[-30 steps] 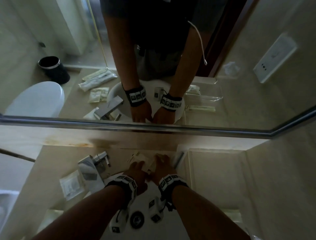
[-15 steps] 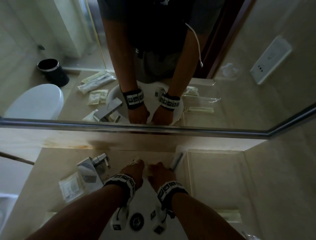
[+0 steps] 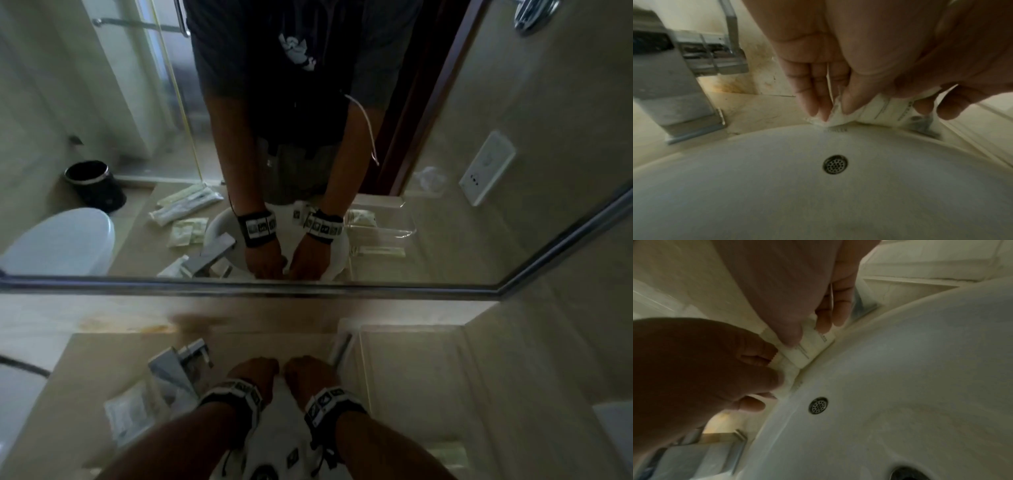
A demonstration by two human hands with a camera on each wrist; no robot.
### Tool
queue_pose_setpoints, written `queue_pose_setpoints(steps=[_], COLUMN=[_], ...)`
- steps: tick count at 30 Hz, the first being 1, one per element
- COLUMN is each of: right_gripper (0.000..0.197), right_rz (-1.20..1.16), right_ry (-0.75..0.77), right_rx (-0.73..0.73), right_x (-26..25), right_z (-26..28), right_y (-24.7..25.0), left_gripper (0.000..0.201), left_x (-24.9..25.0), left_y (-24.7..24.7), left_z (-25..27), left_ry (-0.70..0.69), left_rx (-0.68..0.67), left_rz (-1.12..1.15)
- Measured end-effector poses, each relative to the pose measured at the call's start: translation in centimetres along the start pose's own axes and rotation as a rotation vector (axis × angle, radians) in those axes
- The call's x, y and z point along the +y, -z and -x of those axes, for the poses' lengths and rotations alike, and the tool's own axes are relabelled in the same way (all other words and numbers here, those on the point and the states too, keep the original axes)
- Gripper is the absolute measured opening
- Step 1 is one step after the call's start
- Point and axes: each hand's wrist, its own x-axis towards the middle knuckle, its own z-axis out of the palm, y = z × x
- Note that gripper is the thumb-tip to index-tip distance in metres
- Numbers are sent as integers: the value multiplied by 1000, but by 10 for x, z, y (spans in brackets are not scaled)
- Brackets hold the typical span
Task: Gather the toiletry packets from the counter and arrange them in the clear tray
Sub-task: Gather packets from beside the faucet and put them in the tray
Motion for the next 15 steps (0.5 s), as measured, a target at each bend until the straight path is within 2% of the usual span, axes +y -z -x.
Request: queue_pose_setpoints(steps=[5,7,8,9,11,15], right_gripper=[41,44,42,32,12,10], right_rz=[-196,-381,-465,-579,-831,-1178], right_ry=[-33,-45,-92,-159,-189,-214], right_rx=[123,207,191,197,218,145], right_x=[9,14,15,13,13,5], right_z=[21,26,31,39,52,77], right_y=[23,27,33,40,47,52], left_gripper=[48,55,60,64,70,59], left_x=[-4,-5,-7,-7,-9,-1], left_y=[21,26,26,26,23,14], left_z=[25,40,48,57,73,100], left_ry=[89,96,88,78,63,53], left_rx=[157,167,162,154,153,194], left_rz=[242,325,344,352,383,590])
